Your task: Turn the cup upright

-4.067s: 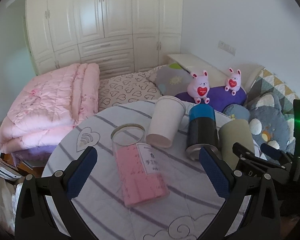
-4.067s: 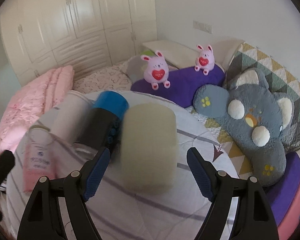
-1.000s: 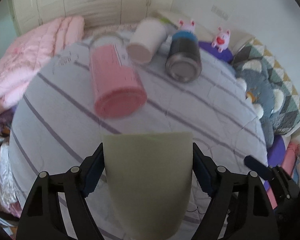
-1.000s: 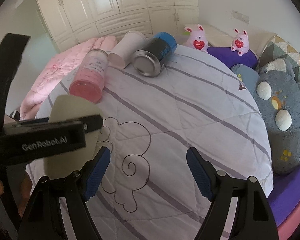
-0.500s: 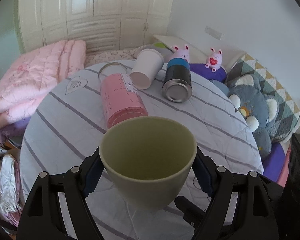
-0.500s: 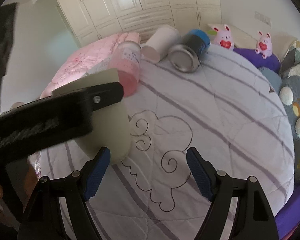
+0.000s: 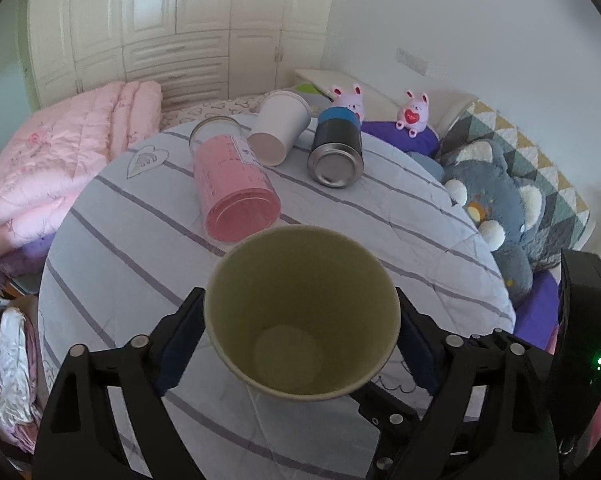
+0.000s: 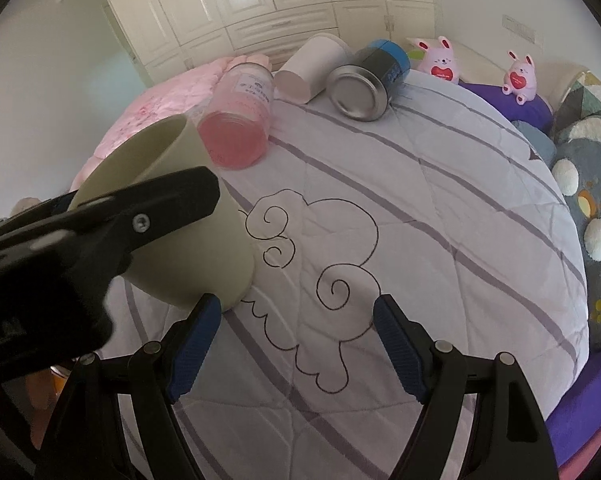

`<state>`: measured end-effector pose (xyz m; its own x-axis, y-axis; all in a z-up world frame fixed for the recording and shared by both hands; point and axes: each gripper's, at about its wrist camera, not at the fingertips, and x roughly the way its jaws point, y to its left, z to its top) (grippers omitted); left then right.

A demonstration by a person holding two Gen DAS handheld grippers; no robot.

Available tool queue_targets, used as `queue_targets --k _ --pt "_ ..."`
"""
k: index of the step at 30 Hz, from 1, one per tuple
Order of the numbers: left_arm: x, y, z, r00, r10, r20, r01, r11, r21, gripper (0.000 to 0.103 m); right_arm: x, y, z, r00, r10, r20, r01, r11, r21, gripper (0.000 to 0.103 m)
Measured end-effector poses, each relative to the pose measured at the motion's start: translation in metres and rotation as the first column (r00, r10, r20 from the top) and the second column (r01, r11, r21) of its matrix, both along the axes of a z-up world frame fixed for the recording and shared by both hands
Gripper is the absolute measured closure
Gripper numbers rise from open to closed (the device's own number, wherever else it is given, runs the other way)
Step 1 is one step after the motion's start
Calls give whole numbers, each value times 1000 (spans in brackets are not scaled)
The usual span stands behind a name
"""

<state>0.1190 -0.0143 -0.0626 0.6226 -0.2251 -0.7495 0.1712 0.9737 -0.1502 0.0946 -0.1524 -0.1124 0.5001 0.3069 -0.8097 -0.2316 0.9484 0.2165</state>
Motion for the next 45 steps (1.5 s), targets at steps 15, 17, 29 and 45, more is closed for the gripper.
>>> queue_targets --k 15,17,29,45 --pt "-59 27 38 994 41 98 -38 999 -28 7 -35 15 39 995 10 99 -5 999 -48 23" --pt "-73 33 46 989 58 133 -57 998 -14 5 -41 17 47 992 10 122 -3 999 -54 23" --pt "-124 53 78 944 148 294 -188 976 112 0 -76 21 89 957 -55 284 108 978 -176 23" --pt "-146 42 90 930 136 340 -187 975 122 0 -109 12 121 892 -110 439 198 967 -160 23"
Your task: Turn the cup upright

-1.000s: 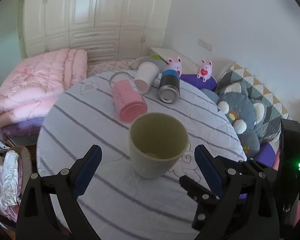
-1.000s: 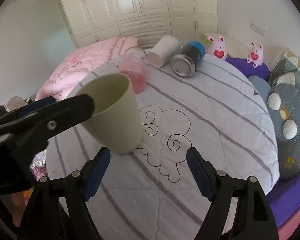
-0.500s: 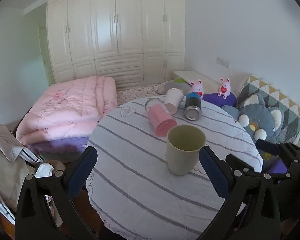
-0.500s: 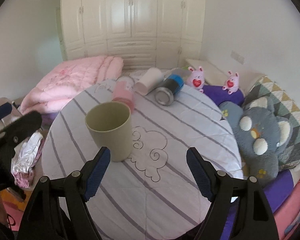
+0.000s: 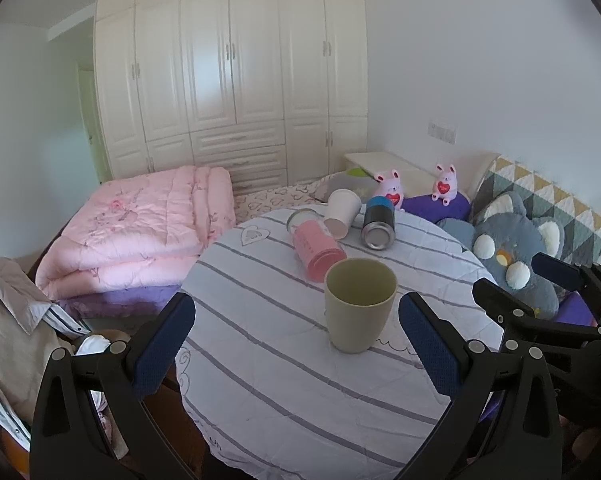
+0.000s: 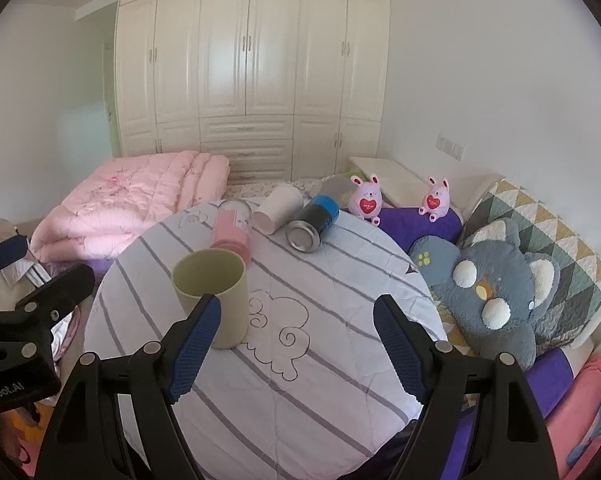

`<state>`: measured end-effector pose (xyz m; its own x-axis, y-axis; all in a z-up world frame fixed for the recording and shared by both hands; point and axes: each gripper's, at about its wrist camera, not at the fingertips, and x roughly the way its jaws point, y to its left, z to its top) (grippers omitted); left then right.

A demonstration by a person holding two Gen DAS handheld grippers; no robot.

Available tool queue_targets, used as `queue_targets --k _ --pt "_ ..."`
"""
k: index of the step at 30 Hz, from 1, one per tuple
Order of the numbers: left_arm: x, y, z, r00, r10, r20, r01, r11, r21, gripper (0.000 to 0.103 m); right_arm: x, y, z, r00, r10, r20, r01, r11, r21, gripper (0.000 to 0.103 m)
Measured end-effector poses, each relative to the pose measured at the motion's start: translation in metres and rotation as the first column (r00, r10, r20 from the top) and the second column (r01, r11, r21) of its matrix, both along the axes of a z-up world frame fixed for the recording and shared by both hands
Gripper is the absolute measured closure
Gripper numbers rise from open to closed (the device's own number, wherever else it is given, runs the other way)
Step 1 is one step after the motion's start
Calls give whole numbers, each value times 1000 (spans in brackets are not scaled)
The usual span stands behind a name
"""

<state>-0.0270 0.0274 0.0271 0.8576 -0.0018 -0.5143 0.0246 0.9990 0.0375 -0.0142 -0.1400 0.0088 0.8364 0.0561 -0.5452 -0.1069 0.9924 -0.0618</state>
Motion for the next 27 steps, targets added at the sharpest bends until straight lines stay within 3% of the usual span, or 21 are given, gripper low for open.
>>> queue_targets --k 27 --pt "15 -4 -11 999 -12 -50 11 1000 -13 0 9 1 -11 999 -4 -40 4 1000 1 23"
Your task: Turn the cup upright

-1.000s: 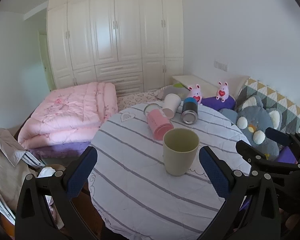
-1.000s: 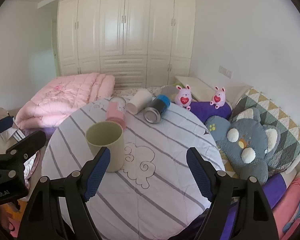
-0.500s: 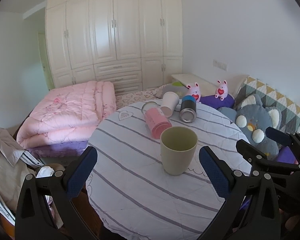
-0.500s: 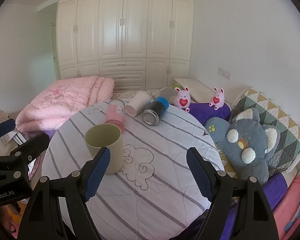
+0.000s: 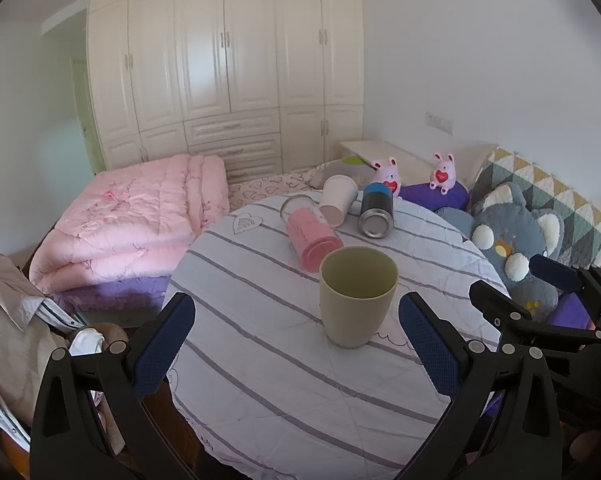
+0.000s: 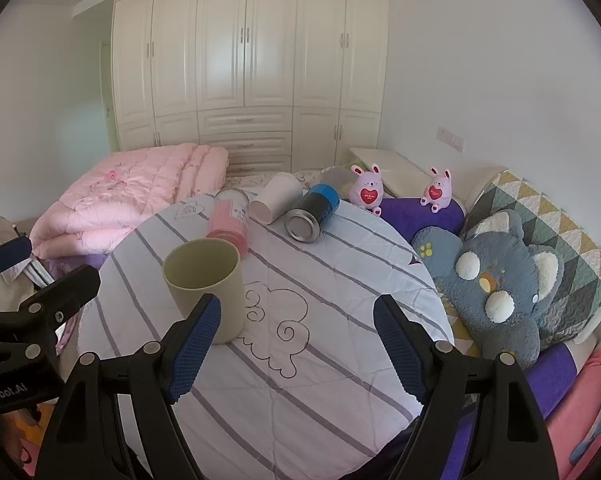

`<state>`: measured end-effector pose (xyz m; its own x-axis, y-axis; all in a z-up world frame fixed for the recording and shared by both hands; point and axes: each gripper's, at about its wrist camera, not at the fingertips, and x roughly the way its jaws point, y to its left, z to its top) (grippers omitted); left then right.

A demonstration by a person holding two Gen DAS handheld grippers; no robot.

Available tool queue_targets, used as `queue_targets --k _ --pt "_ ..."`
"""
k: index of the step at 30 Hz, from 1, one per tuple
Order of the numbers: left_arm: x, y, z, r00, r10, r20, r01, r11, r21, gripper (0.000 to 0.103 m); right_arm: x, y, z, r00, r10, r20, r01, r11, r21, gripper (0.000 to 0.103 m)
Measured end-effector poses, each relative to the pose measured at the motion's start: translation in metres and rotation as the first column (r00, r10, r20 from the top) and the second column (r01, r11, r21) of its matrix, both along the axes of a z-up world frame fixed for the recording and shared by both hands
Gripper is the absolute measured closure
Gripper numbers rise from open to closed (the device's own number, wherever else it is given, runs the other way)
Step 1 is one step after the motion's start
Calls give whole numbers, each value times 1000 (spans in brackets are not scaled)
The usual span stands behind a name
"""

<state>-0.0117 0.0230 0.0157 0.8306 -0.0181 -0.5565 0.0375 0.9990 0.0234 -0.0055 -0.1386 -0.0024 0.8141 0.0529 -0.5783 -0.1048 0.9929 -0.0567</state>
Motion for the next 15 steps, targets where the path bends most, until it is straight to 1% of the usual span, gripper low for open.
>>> queue_targets --k 10,15 --pt "5 0 -7 1000 -3 -12 3 1000 0 0 4 1 -3 1000 3 -11 -3 1000 -2 23" --pt "6 0 -8 1000 -2 -14 2 1000 1 0 6 1 -2 1000 5 -2 -5 1000 1 23"
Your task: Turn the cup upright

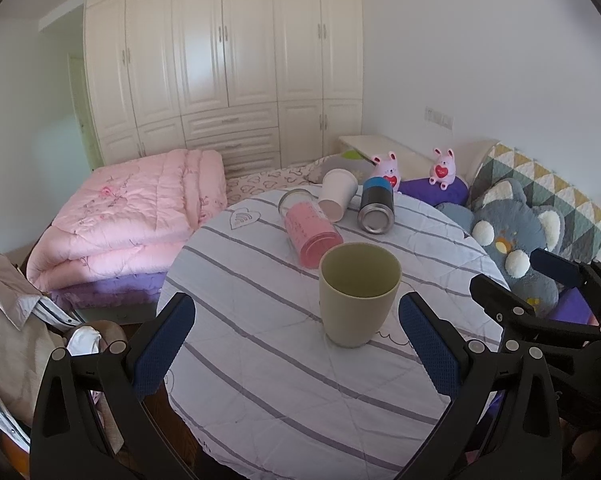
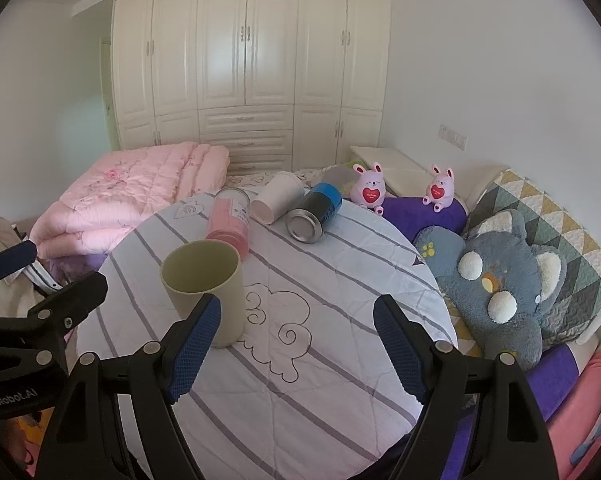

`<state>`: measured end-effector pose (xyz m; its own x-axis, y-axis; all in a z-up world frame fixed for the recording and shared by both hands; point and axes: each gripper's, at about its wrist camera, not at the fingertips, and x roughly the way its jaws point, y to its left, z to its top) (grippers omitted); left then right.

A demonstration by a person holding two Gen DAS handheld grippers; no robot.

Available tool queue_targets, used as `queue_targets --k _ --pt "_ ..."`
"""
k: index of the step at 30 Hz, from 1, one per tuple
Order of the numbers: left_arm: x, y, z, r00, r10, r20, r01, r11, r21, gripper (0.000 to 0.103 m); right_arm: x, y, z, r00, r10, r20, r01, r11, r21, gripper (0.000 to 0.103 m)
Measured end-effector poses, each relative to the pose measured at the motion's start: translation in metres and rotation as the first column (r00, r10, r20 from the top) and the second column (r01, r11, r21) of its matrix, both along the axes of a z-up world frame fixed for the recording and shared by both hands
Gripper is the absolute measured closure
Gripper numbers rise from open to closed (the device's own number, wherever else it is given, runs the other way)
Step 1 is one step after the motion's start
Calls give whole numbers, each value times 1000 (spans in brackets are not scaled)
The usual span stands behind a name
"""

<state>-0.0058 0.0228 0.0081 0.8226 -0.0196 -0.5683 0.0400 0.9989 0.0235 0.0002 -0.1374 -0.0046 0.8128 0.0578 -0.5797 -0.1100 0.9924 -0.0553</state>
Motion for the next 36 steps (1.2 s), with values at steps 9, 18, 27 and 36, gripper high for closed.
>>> queue_targets --k 9,18,27,36 --pt "0 1 0 1000 -1 -2 1 1000 -3 0 1 3 0 1000 0 -6 0 1000 -9 23" --pt "2 3 -4 1000 2 -5 -2 1000 -5 0 1 4 -1 1000 4 -12 -4 1000 -12 23" --pt "2 11 -19 1000 9 -30 -9 1000 -2 0 5 6 -6 1000 10 -22 -11 1000 -14 23" --pt "12 17 -27 997 20 -69 -20 1000 -1 0 13 11 -14 999 17 -52 -18 999 -27 23"
